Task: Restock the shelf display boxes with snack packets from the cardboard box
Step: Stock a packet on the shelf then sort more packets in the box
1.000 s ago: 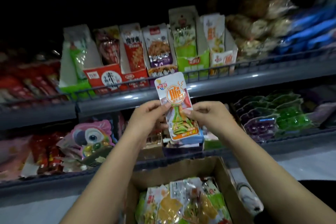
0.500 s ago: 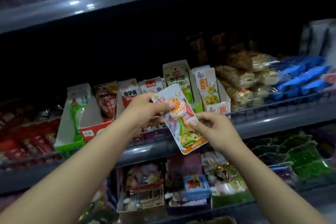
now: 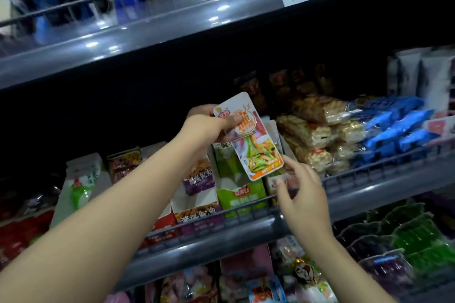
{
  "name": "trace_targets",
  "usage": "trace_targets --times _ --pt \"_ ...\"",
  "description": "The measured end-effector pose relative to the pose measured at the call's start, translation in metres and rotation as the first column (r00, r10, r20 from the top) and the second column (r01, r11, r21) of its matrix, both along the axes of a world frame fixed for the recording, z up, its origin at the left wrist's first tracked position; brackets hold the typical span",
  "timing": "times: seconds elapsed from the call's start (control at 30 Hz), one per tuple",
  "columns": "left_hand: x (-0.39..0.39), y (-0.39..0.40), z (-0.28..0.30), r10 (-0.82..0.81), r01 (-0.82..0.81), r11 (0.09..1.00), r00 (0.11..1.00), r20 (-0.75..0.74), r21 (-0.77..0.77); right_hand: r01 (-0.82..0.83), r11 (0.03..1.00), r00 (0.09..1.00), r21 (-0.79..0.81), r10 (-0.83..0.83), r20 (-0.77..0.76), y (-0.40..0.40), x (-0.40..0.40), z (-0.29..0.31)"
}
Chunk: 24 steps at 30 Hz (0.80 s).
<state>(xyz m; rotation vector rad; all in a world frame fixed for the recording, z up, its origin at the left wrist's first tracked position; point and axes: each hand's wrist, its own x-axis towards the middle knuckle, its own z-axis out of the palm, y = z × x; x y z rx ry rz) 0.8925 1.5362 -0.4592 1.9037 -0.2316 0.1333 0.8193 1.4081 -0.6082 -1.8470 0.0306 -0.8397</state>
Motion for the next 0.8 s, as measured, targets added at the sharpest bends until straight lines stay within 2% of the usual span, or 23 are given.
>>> trace_targets --times 0.07,0.13,0.27,0.43,0.57,0.67,0.8 --pt "0.01 -0.017 0.001 0.012 -0.013 0.999 0.999 0.046 0.034 0.075 0.987 0.997 -0.143 -0.079 -0.023 -0.005 0.004 -0.007" --pt "0.02 -0.033 -0.001 0.027 -0.038 0.991 0.996 0.086 0.128 0.077 0.968 0.991 -0.24 -0.101 -0.086 -0.009 0.006 -0.011" --pt "0.041 -0.052 -0.011 0.066 -0.105 0.954 0.987 0.146 0.279 0.044 0.937 0.99 -0.348 -0.087 -0.111 -0.015 0.007 -0.019" --pt "0.057 -0.063 -0.022 0.098 -0.153 0.924 0.981 0.169 0.351 0.008 0.939 0.997 -0.343 -0.033 -0.066 -0.02 0.007 -0.023" --pt "0.061 -0.064 -0.037 0.061 -0.117 0.887 0.989 0.137 0.447 -0.03 0.942 0.996 -0.334 0.002 -0.084 -0.022 0.006 -0.024" --pt "0.064 -0.062 -0.053 0.016 -0.185 0.772 0.962 0.271 0.608 -0.055 0.95 0.993 -0.308 0.019 -0.119 -0.022 0.005 -0.023" --pt "0.064 -0.061 -0.062 -0.006 -0.237 0.729 0.935 0.353 0.642 -0.067 0.958 0.991 -0.278 0.031 -0.132 -0.02 0.006 -0.022"
